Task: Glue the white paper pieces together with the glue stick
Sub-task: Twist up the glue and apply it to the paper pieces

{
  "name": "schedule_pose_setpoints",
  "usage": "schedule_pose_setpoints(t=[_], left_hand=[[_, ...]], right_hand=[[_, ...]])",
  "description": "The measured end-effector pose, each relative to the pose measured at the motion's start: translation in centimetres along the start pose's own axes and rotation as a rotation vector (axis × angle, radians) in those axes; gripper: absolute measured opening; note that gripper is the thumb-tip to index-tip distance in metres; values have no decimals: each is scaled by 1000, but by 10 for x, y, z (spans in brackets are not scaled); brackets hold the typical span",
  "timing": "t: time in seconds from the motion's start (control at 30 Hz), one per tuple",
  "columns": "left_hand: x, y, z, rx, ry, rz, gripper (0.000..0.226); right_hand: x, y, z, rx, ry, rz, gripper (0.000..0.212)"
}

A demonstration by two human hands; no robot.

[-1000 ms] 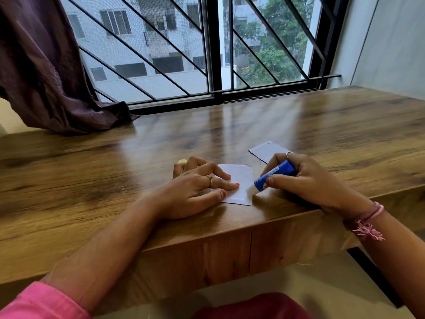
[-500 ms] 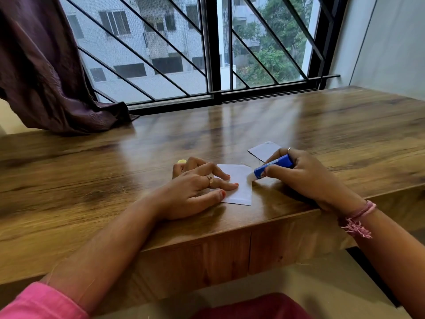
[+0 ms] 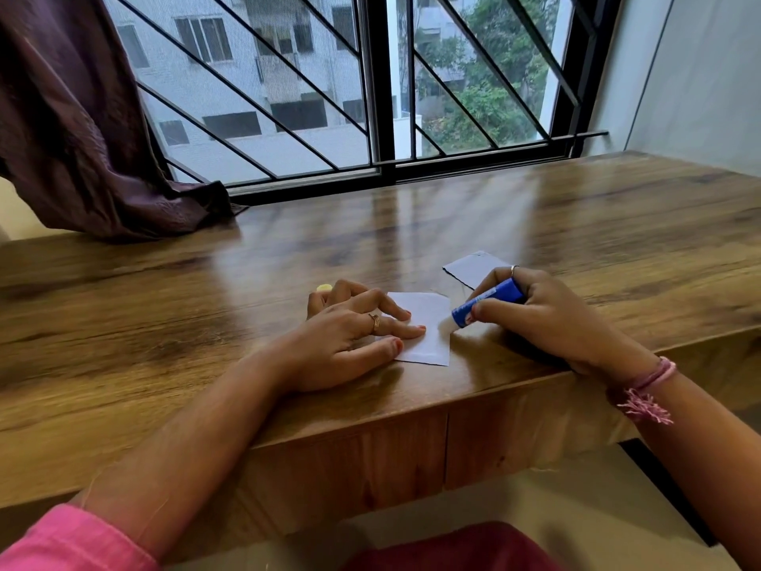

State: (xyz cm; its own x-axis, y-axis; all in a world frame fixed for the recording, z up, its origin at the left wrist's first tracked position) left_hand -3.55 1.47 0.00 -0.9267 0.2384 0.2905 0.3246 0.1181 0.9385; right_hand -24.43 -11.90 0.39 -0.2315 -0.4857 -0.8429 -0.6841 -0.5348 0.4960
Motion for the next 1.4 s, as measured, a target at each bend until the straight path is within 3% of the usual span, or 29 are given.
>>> schedule_pose_setpoints(t=[0.1, 0.2, 0.27, 0.37, 0.43, 0.5, 0.67, 1.03, 1.23, 1.4], left_hand=[[3, 1, 0, -3, 16, -9, 41], [5, 2, 1, -8, 32, 10, 41], [5, 3, 1, -5, 33, 9, 42], [6, 3, 1, -11, 33, 11, 42], [5, 3, 1, -12, 35, 15, 41], [5, 3, 1, -12, 42, 25, 40], [4, 3, 1, -22, 46, 48, 39], [3, 2, 1, -10, 41, 34, 39], [3, 2, 1, -9, 42, 44, 39], [0, 1, 1, -4, 37, 52, 39]], right_hand=[[1, -1, 0, 45, -4, 10, 7], [-3, 1, 6, -106, 67, 53, 9], [-2, 0, 6, -101, 80, 55, 11], [8, 2, -3, 83, -55, -166, 6], [12, 5, -8, 105, -163, -370, 8], [14, 9, -13, 78, -188, -423, 6], [7, 12, -30, -38, -86, -288, 15], [8, 7, -31, -137, 74, 0, 1], [10, 5, -39, -2, 26, 20, 5], [11, 7, -37, -88, 38, 33, 6]])
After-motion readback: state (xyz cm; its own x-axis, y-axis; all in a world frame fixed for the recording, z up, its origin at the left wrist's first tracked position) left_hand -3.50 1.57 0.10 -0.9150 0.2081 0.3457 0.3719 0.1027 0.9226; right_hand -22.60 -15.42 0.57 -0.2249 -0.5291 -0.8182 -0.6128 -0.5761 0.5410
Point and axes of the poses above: each hand's wrist, its own z-axis away from the middle knuckle, its own y-axis out of the back of the hand, x = y × z, the point moved 1 cm from there along -z, towards the middle knuckle, and after that the axes turned 5 degrees about -y, right-handed, at the moved point
